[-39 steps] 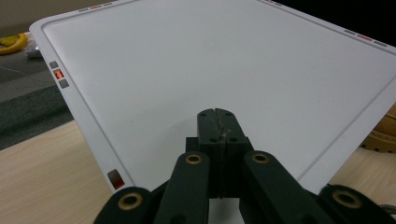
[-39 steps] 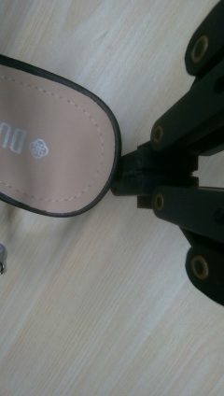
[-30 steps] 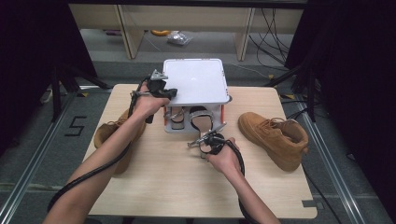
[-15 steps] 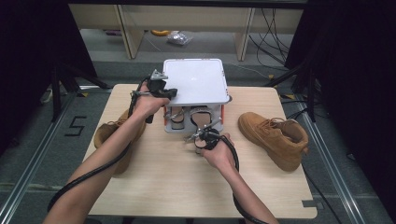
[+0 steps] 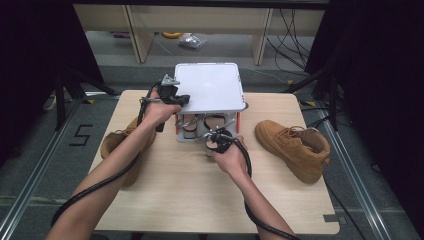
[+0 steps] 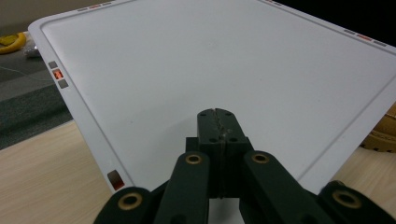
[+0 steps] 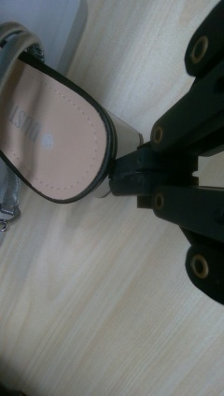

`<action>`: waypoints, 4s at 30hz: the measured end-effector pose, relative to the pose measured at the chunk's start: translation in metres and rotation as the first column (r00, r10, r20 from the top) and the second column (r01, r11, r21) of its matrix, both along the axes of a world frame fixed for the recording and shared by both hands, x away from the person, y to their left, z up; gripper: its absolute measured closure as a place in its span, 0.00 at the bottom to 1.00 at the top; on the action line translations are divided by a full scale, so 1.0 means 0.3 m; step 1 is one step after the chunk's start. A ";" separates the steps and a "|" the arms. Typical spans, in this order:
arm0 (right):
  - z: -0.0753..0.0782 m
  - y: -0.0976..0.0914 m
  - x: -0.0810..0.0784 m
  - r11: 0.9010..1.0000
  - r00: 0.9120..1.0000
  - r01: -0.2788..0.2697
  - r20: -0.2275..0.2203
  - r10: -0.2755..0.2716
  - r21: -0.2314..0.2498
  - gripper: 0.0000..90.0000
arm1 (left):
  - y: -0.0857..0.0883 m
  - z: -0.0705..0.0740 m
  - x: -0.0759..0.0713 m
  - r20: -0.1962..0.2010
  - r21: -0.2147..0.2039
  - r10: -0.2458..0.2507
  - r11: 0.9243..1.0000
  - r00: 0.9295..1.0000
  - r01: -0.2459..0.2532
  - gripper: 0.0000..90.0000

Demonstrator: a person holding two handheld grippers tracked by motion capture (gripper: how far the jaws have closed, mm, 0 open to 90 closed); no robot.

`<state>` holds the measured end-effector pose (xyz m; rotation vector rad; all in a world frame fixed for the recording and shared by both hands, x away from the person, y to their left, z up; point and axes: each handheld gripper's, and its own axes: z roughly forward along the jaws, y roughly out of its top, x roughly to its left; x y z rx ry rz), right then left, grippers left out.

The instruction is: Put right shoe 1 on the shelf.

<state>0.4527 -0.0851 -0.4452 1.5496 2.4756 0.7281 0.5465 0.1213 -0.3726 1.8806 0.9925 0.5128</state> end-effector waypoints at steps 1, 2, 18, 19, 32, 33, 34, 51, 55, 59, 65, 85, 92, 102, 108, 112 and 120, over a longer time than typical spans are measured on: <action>0.001 -0.002 0.005 1.000 1.000 -0.001 0.016 0.001 -0.005 1.00 | 0.000 0.000 0.000 0.000 0.000 0.000 1.000 1.000 0.000 1.00; 0.005 -0.001 0.006 1.000 1.000 0.006 0.017 -0.005 -0.004 1.00 | 0.000 0.000 0.000 0.000 -0.002 0.001 1.000 1.000 -0.001 1.00; 0.006 -0.012 0.036 0.999 0.996 0.036 0.079 -0.038 0.028 1.00 | -0.003 0.000 0.000 0.003 0.000 -0.003 1.000 1.000 0.003 1.00; 0.006 -0.016 0.038 0.999 0.995 0.045 0.089 -0.048 0.029 1.00 | -0.004 -0.001 0.000 0.002 -0.001 -0.002 1.000 1.000 0.002 1.00; -0.009 -0.032 0.068 0.994 0.989 0.099 0.108 -0.104 0.052 1.00 | -0.005 0.000 0.000 0.001 -0.002 -0.005 1.000 1.000 0.005 1.00; -0.011 -0.028 0.069 0.990 0.987 0.129 0.088 -0.134 0.064 1.00 | -0.005 0.000 0.000 0.001 -0.001 -0.005 1.000 1.000 0.005 1.00; -0.014 -0.032 0.074 0.990 0.986 0.122 0.105 -0.129 0.070 1.00 | -0.005 0.000 0.000 0.002 0.000 -0.006 1.000 1.000 0.006 1.00; -0.030 -0.033 0.119 0.971 0.965 0.225 0.119 -0.233 0.081 1.00 | -0.005 0.000 0.000 0.003 0.001 -0.007 1.000 1.000 0.007 1.00; -0.035 -0.042 0.130 0.974 0.965 0.214 0.135 -0.223 0.075 1.00 | -0.005 0.000 0.000 0.003 0.000 -0.007 1.000 1.000 0.007 1.00; -0.035 -0.049 0.138 0.971 0.959 0.231 0.152 -0.238 0.063 1.00 | -0.007 0.000 -0.001 0.004 0.003 -0.006 1.000 1.000 0.006 1.00; -0.038 -0.057 0.147 0.971 0.956 0.233 0.167 -0.239 0.055 1.00 | -0.007 0.001 -0.002 0.003 0.004 -0.008 1.000 1.000 0.008 1.00; -0.068 -0.040 0.173 0.966 0.947 0.249 0.189 -0.258 0.067 1.00 | -0.006 0.001 -0.002 0.000 0.001 -0.011 1.000 1.000 0.011 1.00; -0.075 -0.033 0.181 0.962 0.939 0.263 0.209 -0.272 0.069 1.00 | -0.007 0.001 -0.002 0.001 0.001 -0.009 1.000 1.000 0.009 1.00; -0.084 -0.024 0.183 0.967 0.940 0.246 0.225 -0.255 0.068 1.00 | -0.008 0.001 -0.003 0.002 0.004 -0.006 1.000 1.000 0.006 1.00; -0.096 -0.020 0.190 0.973 0.943 0.214 0.243 -0.227 0.082 1.00 | -0.008 0.001 -0.003 0.004 0.002 -0.006 1.000 1.000 0.006 1.00; -0.080 -0.033 0.177 0.975 0.947 0.201 0.238 -0.217 0.092 0.97 | -0.006 0.001 -0.002 0.003 -0.002 -0.008 1.000 1.000 0.008 1.00; -0.004 -0.109 0.112 0.976 0.951 0.182 0.232 -0.206 0.121 0.83 | -0.010 0.002 -0.003 0.002 0.003 -0.001 1.000 1.000 0.001 0.99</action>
